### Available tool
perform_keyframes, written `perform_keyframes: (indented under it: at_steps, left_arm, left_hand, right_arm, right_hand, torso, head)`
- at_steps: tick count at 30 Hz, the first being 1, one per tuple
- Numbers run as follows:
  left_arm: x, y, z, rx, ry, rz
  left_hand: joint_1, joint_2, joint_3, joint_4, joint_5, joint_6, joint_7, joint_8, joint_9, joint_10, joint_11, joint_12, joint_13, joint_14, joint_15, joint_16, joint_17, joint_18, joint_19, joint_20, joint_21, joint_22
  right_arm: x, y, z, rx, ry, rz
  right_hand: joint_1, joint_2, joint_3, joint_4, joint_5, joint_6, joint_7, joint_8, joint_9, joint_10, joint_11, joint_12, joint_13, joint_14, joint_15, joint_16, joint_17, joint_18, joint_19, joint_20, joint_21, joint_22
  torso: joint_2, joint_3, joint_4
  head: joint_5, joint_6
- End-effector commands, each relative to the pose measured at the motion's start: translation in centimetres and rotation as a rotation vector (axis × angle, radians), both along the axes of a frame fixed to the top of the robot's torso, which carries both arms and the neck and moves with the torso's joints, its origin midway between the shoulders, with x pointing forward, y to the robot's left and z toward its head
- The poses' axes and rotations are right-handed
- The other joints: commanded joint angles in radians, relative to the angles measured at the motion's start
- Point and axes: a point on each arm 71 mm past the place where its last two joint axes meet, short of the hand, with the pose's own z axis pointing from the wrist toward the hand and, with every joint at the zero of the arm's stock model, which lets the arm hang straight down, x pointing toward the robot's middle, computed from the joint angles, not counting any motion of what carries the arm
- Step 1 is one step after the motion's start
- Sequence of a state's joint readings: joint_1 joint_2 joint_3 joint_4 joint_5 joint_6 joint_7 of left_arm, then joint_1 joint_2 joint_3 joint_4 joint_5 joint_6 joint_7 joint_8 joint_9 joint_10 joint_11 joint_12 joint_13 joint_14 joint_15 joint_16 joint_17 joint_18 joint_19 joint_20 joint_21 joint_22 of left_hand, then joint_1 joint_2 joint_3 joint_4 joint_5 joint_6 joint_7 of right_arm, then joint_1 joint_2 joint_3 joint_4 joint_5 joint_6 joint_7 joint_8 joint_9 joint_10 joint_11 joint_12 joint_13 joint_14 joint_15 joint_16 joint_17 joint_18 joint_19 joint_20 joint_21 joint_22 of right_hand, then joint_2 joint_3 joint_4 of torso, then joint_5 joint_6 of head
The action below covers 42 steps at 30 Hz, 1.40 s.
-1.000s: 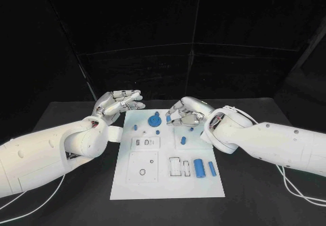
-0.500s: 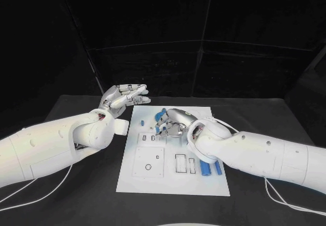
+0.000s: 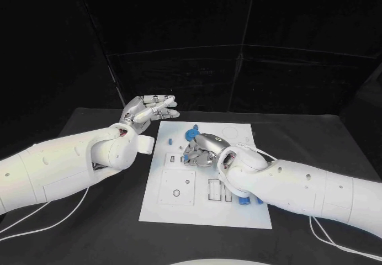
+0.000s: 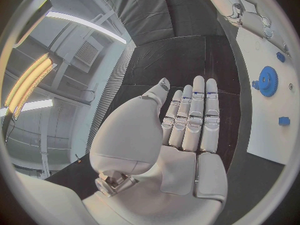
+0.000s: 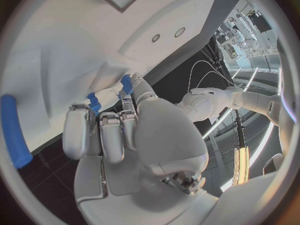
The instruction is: Assemble the parts on the task board
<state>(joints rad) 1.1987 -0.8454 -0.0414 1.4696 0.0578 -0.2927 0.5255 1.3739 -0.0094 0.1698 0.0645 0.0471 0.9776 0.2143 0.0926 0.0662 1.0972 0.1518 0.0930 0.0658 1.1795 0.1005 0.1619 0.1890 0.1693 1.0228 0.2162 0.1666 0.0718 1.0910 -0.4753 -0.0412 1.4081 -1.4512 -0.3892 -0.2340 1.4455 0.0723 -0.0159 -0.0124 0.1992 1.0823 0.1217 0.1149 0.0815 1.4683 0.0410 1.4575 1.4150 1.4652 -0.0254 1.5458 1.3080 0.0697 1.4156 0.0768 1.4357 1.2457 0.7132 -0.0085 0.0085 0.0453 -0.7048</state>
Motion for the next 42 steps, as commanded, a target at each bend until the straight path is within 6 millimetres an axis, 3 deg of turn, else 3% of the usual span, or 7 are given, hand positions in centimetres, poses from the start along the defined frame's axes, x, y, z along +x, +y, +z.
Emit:
perform_keyframes:
  at_steps: [1,23,42]
  left_arm:
    - [0.04,-0.13,0.18,-0.007,-0.009,-0.011]
    - [0.04,-0.38,0.21,-0.014,-0.012,-0.024]
    - [0.0,-0.3,0.21,-0.01,-0.01,-0.016]
  left_hand:
    - [-0.009,0.001,-0.006,0.0,0.001,0.008,-0.002,-0.004,0.0,0.006,0.002,-0.007,-0.001,-0.002,0.003,-0.007,-0.001,0.013,0.002,0.0,-0.003,-0.001]
    - [-0.008,0.0,-0.007,-0.001,0.001,0.006,0.0,-0.006,-0.001,0.004,0.004,-0.01,-0.001,-0.003,0.004,-0.009,-0.001,0.013,0.002,0.001,-0.006,-0.002]
    - [-0.006,0.002,-0.006,-0.003,0.001,0.006,0.001,-0.007,-0.001,0.004,0.004,-0.012,-0.001,-0.001,0.004,-0.01,0.0,0.013,0.003,0.001,-0.007,-0.002]
  right_arm:
    - [0.08,0.03,0.08,-0.029,-0.026,0.001]
    - [0.25,0.07,-0.25,-0.083,-0.024,-0.01]
    - [0.34,-0.04,-0.52,-0.117,-0.001,-0.035]
  right_hand:
    - [0.002,0.01,0.007,0.0,-0.005,0.005,-0.001,0.005,0.001,0.012,-0.003,0.002,0.039,0.092,-0.007,0.001,0.199,-0.005,-0.001,-0.001,-0.002,0.001]
    - [-0.006,0.001,0.008,0.0,-0.006,0.0,0.001,0.001,0.0,0.012,-0.002,0.002,0.039,0.093,-0.006,0.001,0.201,-0.005,-0.001,-0.001,-0.002,0.003]
    - [-0.04,-0.032,0.012,0.012,-0.008,-0.044,0.019,-0.031,-0.009,0.002,0.014,-0.01,0.029,0.092,0.006,0.0,0.198,-0.004,-0.004,0.01,-0.005,-0.003]
  torso:
    - [0.0,0.0003,-0.001]
    - [0.0,-0.0006,-0.0001]
    - [-0.001,0.0009,-0.0003]
  head:
    - [0.001,-0.001]
    - [0.003,-0.002]
    - [0.004,-0.006]
